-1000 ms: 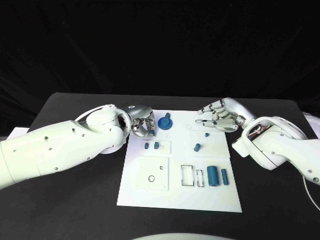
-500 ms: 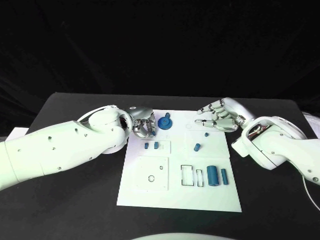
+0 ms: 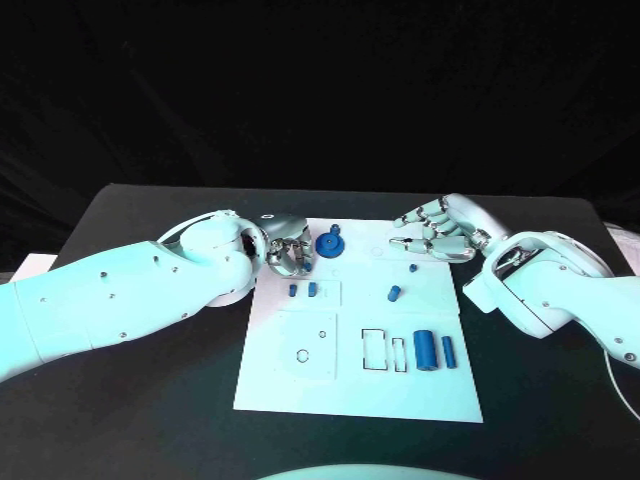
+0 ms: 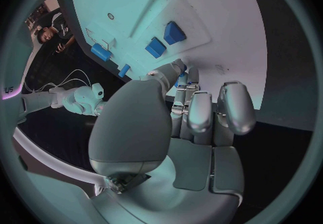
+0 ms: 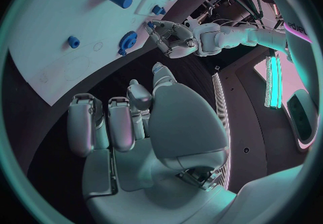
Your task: Assemble the parts on the task board
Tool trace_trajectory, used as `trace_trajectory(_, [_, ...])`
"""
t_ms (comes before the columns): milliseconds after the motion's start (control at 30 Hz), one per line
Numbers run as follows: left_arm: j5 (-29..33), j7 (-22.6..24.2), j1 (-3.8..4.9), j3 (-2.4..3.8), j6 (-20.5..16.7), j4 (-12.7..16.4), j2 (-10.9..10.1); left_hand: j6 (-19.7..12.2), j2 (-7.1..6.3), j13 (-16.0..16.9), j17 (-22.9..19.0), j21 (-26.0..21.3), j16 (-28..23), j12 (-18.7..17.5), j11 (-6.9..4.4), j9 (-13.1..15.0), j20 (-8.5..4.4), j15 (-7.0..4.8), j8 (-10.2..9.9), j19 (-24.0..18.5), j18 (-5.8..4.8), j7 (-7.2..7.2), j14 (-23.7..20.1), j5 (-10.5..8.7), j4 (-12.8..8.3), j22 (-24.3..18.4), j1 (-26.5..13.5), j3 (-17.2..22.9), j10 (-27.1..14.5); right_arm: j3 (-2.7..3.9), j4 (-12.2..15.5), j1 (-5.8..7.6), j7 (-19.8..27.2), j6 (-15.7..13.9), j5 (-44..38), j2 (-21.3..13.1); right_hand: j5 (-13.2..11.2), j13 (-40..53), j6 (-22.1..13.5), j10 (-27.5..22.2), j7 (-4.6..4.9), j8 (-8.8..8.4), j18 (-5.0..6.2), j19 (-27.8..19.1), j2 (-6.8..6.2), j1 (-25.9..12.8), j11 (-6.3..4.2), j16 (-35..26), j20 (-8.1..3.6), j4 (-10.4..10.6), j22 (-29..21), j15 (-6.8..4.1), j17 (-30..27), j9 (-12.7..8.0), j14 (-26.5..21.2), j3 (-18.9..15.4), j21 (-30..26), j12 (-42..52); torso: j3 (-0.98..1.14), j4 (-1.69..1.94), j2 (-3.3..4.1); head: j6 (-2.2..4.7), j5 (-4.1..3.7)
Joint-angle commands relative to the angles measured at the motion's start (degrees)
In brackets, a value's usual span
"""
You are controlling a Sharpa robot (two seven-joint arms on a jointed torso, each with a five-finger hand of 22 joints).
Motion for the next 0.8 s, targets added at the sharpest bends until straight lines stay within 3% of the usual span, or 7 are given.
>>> trace_trajectory(33, [0.2,-0.2,-0.17,-0.11,1.4,0.0,0.1,0.3,0.02,-0.1,0.0,0.3,0.3,-0.3,-0.08,0.0,0.11,0.04,-0.1,0.3,-0.69,0.05,1.2,-0.39,0.2,0.6,-0.6,0.0,0.3,0.0,0.1,-0.04,0.2,0.7,-0.2,0.1,0.1,0.0,0.3,-0.4,-0.08,-0.09,0.9,-0.5,0.42,-0.2,-0.15,-0.3,-0.13,0.0,0.7,-0.38,-0.1,0.0,2.5,-0.2,-0.2,-0.3,-0.01,0.0,-0.02,0.05,0.01])
trace_trajectory(233, [0.2,-1.0,-0.19,-0.11,1.8,-0.1,0.1,-0.1,-0.32,-0.2,-0.3,0.2,0.3,-0.6,0.07,-0.2,0.14,0.12,-0.6,0.2,-0.68,0.24,1.1,-0.46,0.2,0.6,-0.9,-0.1,-0.1,0.0,0.0,-0.04,0.0,0.9,-0.2,0.0,0.2,-0.1,0.4,-0.5,-0.08,-0.07,0.93,-0.5,0.59,-0.1,-0.16,-0.4,-0.14,0.0,0.5,-0.39,-0.2,0.0,2.4,-0.3,-0.3,-0.4,0.0,-0.01,0.02,0.05,0.05])
trace_trajectory(333, [0.2,-1.4,-0.19,-0.12,1.8,-0.2,0.0,-1.7,-0.99,-0.5,-0.9,0.0,0.2,-0.7,0.8,-0.7,0.44,0.71,-1.9,0.1,-0.71,1.19,0.9,-0.42,0.4,0.6,-1.5,-0.2,-2.0,0.0,0.0,-0.04,-0.3,1.2,-0.2,0.0,0.2,-1.1,0.3,-1.1,-0.07,-0.11,0.98,-0.7,0.58,-0.1,-0.15,-0.5,-0.14,0.0,0.3,-0.39,-0.3,0.0,2.4,-0.4,-0.4,-1.6,0.0,-0.02,0.0,0.03,0.03])
trace_trajectory(467, [0.3,-1.5,-0.2,-0.12,1.3,-0.2,0.0,-5.5,-2.11,-0.7,-1.3,-1.0,0.3,-0.7,2.13,-2.0,1.26,1.73,-4.5,-0.3,-0.62,2.54,0.7,-0.31,0.5,0.1,-2.0,-0.5,-5.1,0.0,-0.1,-0.04,-0.8,1.9,-0.4,-0.1,-0.2,-11.4,-0.3,-7.1,0.01,-0.37,0.74,0.1,1.05,0.4,-0.13,-1.0,-0.16,0.1,1.3,-0.41,-1.0,-0.1,2.4,-0.8,0.1,-15.0,-0.03,0.04,-0.02,-0.02,0.0])
trace_trajectory(800, [0.3,-2.4,-0.2,-0.12,0.2,-0.1,-0.5,-8.8,-2.65,-0.6,-2.2,-2.0,0.3,-0.6,2.61,-2.4,1.86,2.13,-4.9,-0.6,-0.34,2.94,0.4,-0.31,0.4,-0.5,-2.0,-1.1,-6.9,0.0,-1.0,-0.04,-3.4,5.2,-3.2,-0.4,-1.9,-26.3,-0.3,-11.5,0.41,-0.17,1.34,-1.6,2.31,3.6,0.34,-4.0,-0.01,0.4,-1.3,-0.12,-4.9,0.0,1.8,-1.3,-1.8,-31.6,-0.06,-0.05,-0.06,-0.02,-0.09])
